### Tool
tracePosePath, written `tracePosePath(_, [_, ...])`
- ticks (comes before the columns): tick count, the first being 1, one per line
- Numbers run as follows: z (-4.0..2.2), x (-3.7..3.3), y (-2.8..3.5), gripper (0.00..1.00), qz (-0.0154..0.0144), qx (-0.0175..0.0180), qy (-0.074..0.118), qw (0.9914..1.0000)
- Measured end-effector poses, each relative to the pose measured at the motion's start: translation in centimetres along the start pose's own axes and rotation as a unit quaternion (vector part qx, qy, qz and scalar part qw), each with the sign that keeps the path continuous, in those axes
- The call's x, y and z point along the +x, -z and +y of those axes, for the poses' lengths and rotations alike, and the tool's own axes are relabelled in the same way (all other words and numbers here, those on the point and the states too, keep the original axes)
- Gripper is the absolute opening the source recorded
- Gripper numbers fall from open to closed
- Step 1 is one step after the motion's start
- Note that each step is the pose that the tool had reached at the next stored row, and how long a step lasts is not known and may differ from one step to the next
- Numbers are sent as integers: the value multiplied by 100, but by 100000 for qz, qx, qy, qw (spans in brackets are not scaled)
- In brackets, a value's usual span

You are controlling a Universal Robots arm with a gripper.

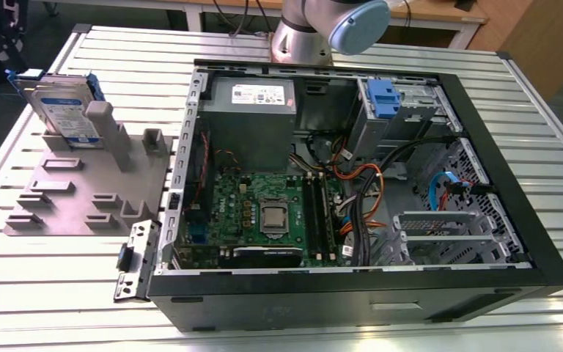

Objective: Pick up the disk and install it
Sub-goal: 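Pick up the disk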

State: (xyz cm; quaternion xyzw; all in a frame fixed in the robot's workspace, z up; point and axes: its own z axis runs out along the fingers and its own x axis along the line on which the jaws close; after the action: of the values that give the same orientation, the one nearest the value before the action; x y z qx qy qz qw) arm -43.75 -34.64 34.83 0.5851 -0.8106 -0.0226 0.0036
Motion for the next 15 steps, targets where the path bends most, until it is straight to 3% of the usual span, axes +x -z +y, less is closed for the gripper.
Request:
tracePosePath(3, [0, 0, -8, 11, 55, 1, 1660, 99986])
tracePosePath(5, [0, 0, -9, 24, 77, -13, 2023, 99979])
tracePosePath(6, [0, 0, -9, 24, 76, -12, 2027, 99979])
tracePosePath(10, [0, 0, -11, 41, 68, 15, 2040, 99979])
tracePosePath(11, [0, 0, -15, 41, 46, 68, 2046, 99979])
tracePosePath(15, [-1, 1, -46, 59, -63, 485, 2646, 99964])
